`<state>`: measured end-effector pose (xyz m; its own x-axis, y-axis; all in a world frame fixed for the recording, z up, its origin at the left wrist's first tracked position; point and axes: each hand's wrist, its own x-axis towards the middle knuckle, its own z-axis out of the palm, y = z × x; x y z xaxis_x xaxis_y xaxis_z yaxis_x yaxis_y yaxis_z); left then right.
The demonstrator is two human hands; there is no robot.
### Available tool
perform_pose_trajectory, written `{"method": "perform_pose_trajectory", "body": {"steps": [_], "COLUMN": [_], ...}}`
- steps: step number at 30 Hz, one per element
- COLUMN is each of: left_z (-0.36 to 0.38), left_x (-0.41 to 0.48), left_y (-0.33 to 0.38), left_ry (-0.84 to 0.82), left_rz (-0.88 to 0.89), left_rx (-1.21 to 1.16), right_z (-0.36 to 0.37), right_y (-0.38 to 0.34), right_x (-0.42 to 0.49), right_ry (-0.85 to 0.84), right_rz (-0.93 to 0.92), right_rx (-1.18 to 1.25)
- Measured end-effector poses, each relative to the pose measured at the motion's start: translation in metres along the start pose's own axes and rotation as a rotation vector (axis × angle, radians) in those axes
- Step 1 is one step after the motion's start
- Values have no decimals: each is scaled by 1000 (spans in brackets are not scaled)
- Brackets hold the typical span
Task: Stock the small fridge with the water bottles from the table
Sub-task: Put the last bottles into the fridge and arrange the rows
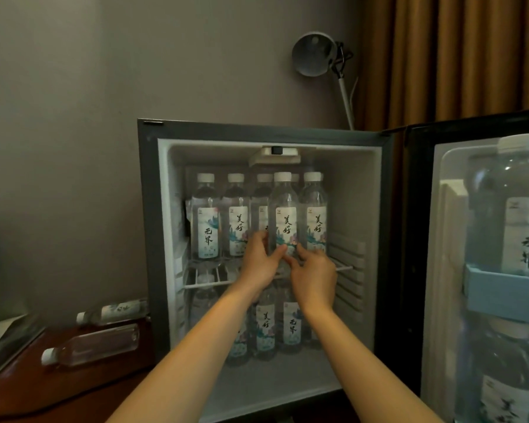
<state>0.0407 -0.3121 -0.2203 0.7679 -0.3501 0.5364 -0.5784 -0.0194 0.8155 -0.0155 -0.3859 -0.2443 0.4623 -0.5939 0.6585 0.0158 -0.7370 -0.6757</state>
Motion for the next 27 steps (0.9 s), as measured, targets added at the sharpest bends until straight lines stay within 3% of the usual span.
{"method": "perform_pose_trajectory", "body": {"steps": [10, 14, 18, 21, 27], "left_z": [-3, -29, -69, -108, -191], "left_x": [-20, -62, -109, -138, -167], "left_y": [-3, -19, -37, -51, -94], "left_ry": [88, 152, -19, -57, 179], "left_rz": [-84, -32, -124, -181, -353], "left_rx": [77, 25, -51, -42, -98], "right_z": [-9, 5, 28, 46, 79], "right_y": [2, 2, -1, -9, -52], "right_x": [-17, -50, -83, -110, -167], "right_ry": [-3, -178, -408, -467, -585], "right_rz": [-47, -84, -96, -109, -273], "right_rx": [103, 195, 222, 162, 216]}}
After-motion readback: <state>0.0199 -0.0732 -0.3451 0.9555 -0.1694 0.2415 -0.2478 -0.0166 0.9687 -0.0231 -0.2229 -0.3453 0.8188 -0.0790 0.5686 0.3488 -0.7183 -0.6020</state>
